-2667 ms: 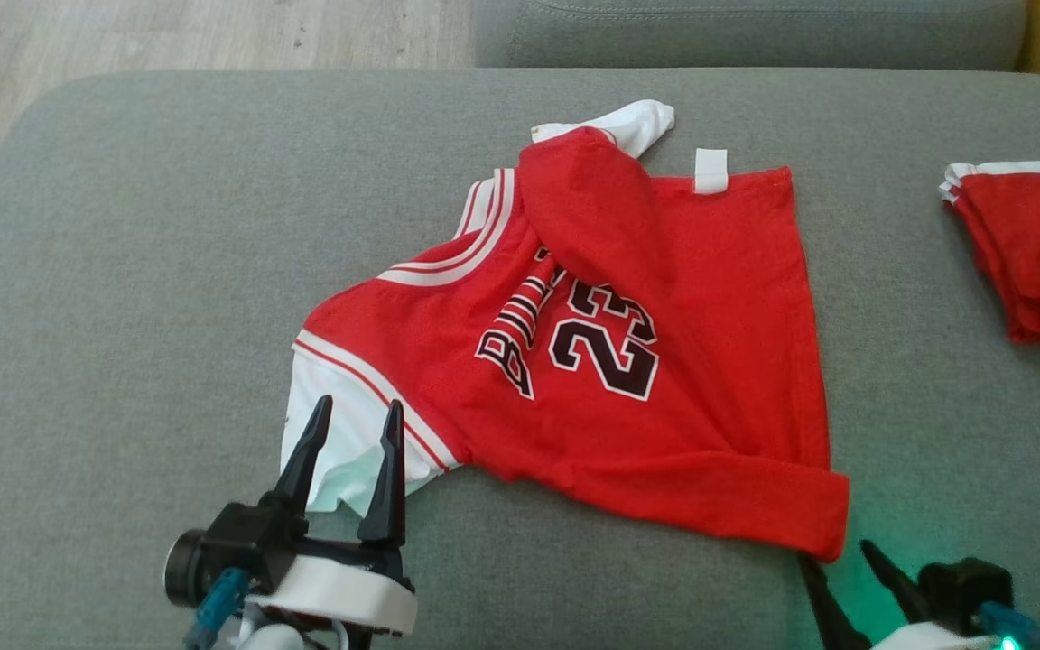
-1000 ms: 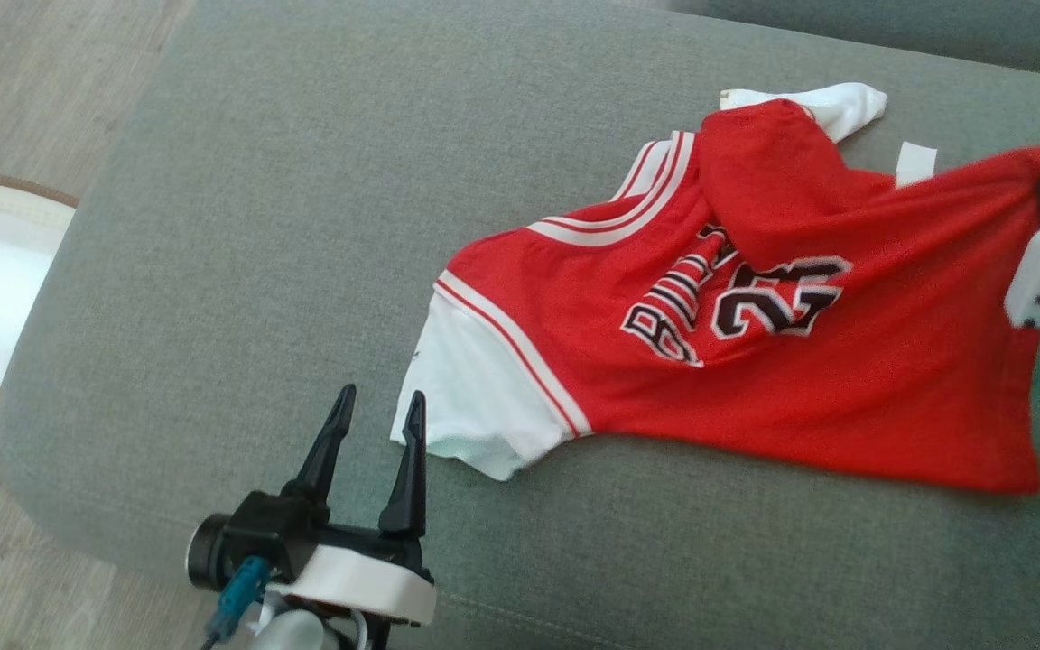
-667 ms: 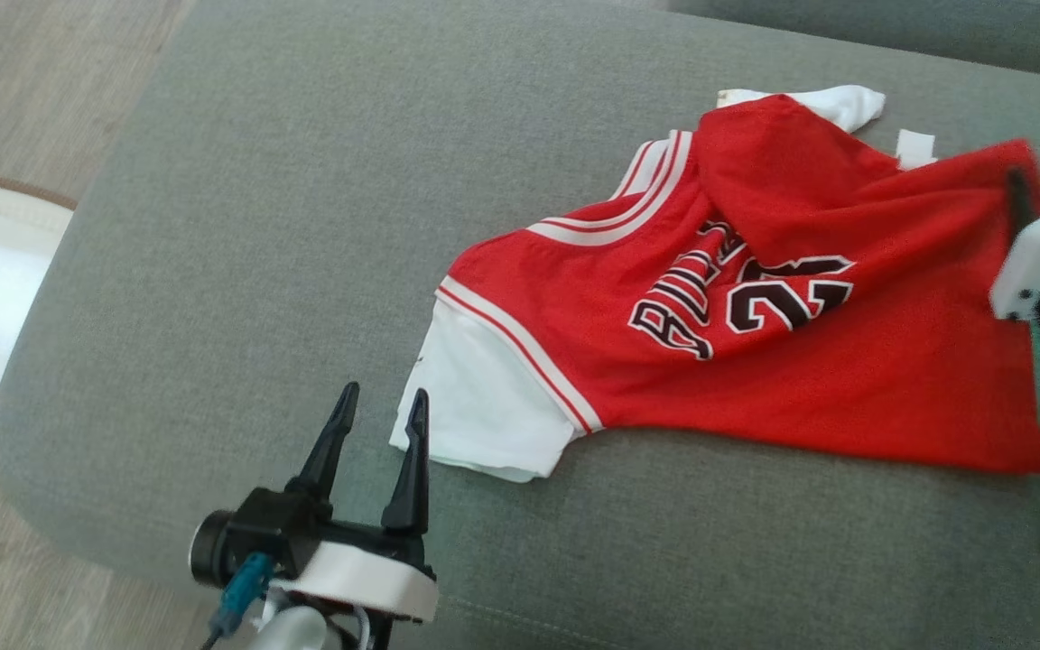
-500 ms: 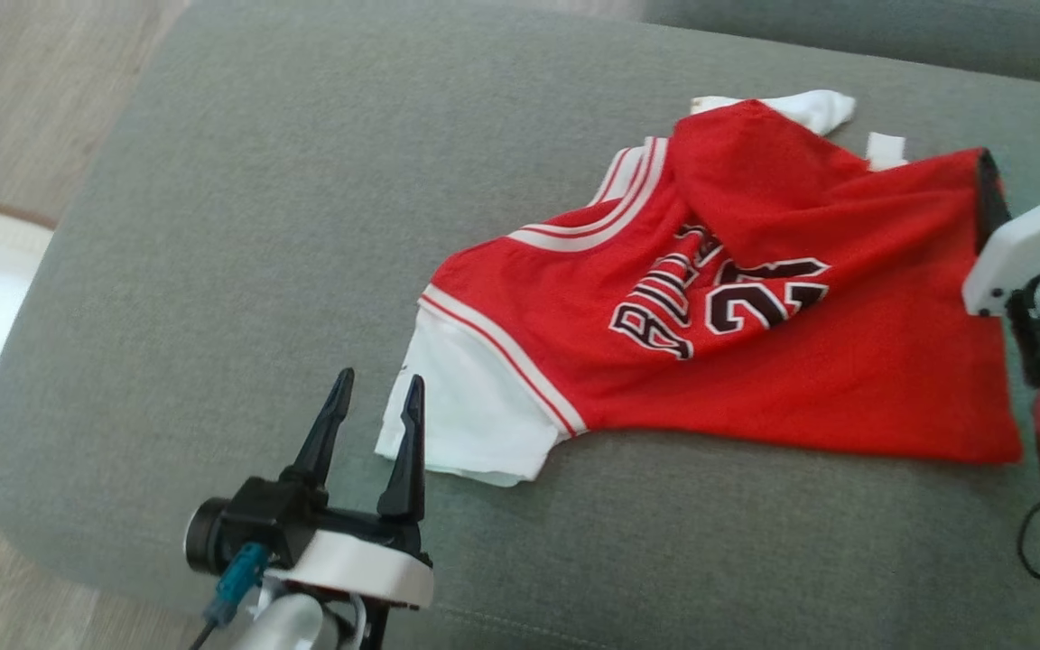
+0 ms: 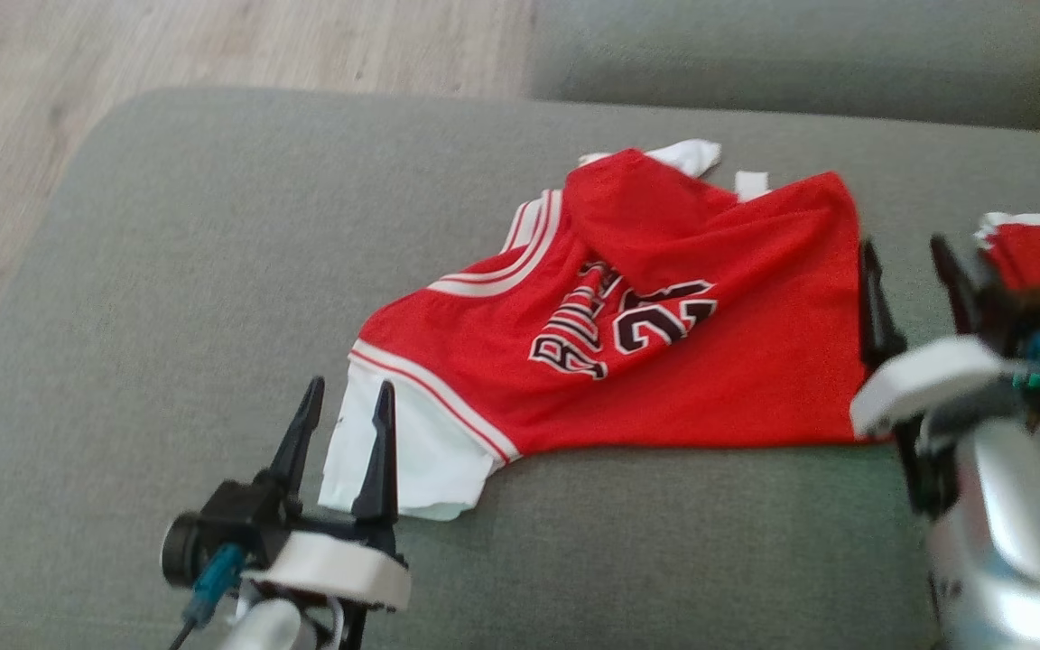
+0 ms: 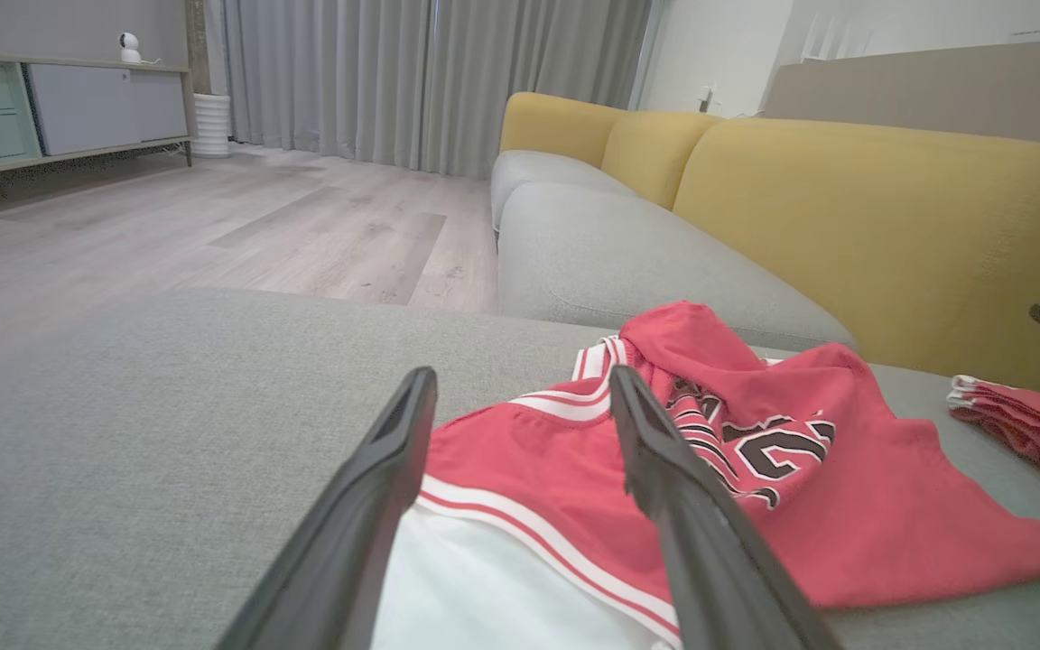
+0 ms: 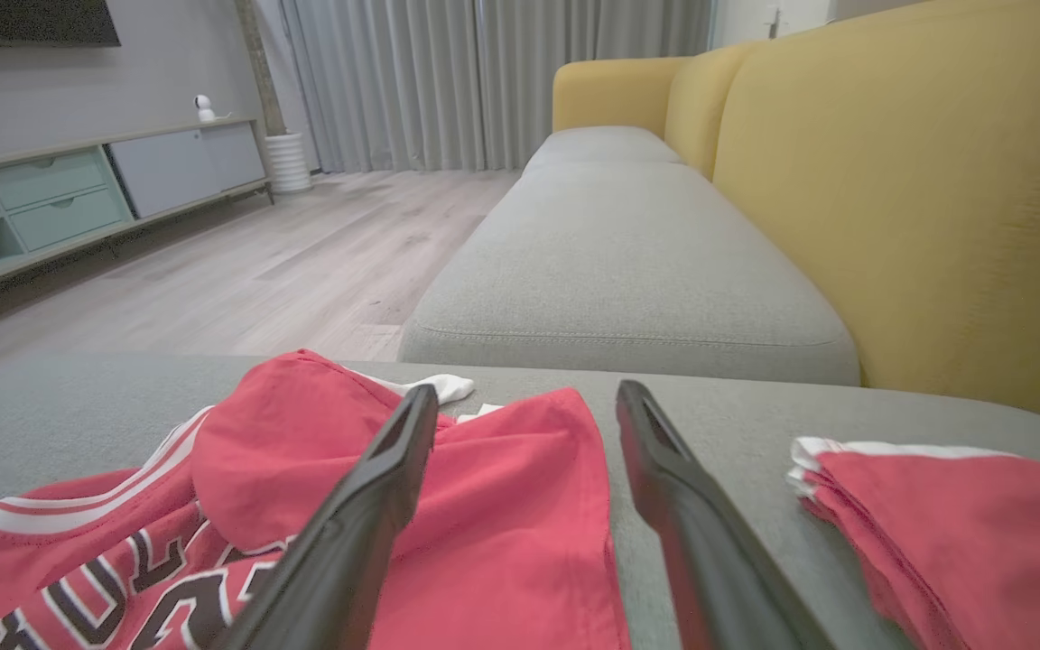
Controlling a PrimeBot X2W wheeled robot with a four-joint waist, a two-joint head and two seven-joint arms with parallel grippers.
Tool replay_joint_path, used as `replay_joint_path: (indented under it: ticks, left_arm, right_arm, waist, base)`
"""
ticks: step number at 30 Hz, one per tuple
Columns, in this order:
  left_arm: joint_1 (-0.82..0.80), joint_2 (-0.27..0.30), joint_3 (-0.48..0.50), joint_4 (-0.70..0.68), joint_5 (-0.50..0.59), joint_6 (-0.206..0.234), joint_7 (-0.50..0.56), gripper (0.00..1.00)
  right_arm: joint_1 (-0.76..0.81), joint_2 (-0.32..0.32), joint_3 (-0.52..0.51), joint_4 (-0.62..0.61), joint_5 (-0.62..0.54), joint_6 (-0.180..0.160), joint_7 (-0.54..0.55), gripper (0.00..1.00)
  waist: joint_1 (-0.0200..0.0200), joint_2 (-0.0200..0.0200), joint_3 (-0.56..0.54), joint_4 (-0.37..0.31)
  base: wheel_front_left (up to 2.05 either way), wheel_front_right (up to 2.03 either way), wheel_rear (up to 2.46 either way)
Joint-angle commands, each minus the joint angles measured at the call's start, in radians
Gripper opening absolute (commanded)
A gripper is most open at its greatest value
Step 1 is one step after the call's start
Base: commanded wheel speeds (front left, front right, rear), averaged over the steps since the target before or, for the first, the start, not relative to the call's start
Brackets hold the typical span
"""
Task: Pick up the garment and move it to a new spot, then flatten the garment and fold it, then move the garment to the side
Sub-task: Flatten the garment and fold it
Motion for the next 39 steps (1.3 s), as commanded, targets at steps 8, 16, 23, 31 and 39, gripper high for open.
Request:
replay_joint_path:
  ticks: [8,16,23,31,39]
  left_arm:
    - [0.064,0.024,0.048,-0.003,-0.035,0.001,-0.011,1.00]
    - [0.117,0.038,0.056,-0.004,-0.050,0.002,-0.016,1.00]
    - [0.114,0.040,0.055,0.006,-0.055,0.004,-0.011,1.00]
    - [0.115,0.045,0.057,0.016,-0.060,0.013,-0.004,1.00]
    - [0.109,0.054,0.057,0.010,-0.059,0.023,0.003,1.00]
  right_arm:
    - [0.286,0.056,0.016,-0.301,-0.005,0.007,0.005,1.00]
    - [0.481,0.058,0.078,-0.473,0.093,0.007,0.038,1.00]
    - [0.525,0.058,0.131,-0.495,0.118,0.007,0.048,1.00]
    - [0.528,0.058,0.129,-0.487,0.114,0.007,0.050,1.00]
    - [0.525,0.058,0.128,-0.491,0.116,0.007,0.055,1.00]
  waist:
    - [0.0001,0.0000,-0.092,-0.049]
    - [0.0001,0.0000,-0.111,-0.049]
    - [0.0001,0.0000,-0.117,-0.055]
    - [0.0001,0.0000,-0.117,-0.052]
    - [0.0001,0.0000,-0.102,-0.050]
  base:
    - [0.00,0.00,0.00]
    - [0.00,0.00,0.00]
    - [0.00,0.00,0.00]
    - [0.00,0.00,0.00]
    - [0.00,0.00,0.00]
